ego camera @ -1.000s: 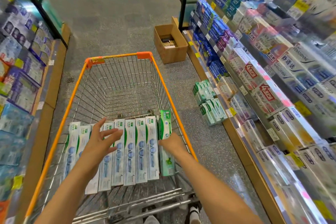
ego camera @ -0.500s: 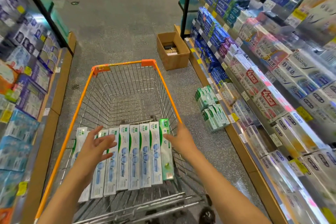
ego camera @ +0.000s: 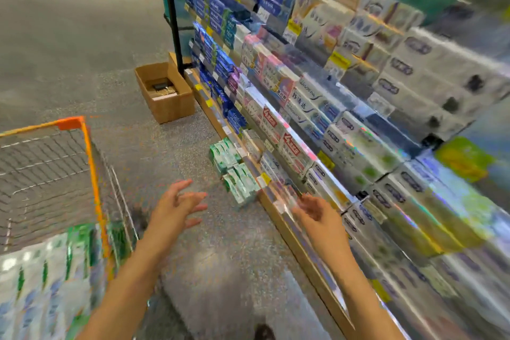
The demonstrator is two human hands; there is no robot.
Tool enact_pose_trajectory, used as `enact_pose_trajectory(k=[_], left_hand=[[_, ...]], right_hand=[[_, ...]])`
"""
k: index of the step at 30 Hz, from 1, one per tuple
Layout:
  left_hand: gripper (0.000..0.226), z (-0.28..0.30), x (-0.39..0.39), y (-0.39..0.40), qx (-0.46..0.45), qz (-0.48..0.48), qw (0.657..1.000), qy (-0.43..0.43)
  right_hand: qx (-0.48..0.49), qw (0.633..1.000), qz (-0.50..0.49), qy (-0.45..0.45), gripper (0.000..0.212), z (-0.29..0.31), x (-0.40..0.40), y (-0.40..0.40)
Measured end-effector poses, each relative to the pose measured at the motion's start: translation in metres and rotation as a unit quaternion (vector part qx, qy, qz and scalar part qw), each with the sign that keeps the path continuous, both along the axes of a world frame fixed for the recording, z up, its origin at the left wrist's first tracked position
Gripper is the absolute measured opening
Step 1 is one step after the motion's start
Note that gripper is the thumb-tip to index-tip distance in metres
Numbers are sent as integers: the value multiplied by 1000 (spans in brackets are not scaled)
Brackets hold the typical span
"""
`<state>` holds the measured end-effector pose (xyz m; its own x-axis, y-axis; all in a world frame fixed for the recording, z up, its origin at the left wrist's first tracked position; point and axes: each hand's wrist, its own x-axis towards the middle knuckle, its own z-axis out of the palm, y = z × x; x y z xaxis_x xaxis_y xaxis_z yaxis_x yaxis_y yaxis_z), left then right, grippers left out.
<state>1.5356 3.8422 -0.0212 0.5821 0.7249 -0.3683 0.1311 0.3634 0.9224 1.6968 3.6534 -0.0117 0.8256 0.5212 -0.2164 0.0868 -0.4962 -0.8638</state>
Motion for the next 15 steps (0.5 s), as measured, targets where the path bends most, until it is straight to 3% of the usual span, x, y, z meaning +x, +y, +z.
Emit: enact_pose_trajectory(k=[4,7,11,15], left_hand=[[39,0,75,-40,-34,-37,999,-5],[54,1,101,-46,-35,-68,997,11],[21,-11,123,-17,-26,-22,999,26],[15,-26,146,21,-23,31,998,41]], right_hand=[[-16,1000,-21,2,30,1,60,-38],[-40,999,8,16,38,-7,90,-35],[-54,996,58,38,43,-23,119,3],[-53,993,93,43,43,-29,147,53]])
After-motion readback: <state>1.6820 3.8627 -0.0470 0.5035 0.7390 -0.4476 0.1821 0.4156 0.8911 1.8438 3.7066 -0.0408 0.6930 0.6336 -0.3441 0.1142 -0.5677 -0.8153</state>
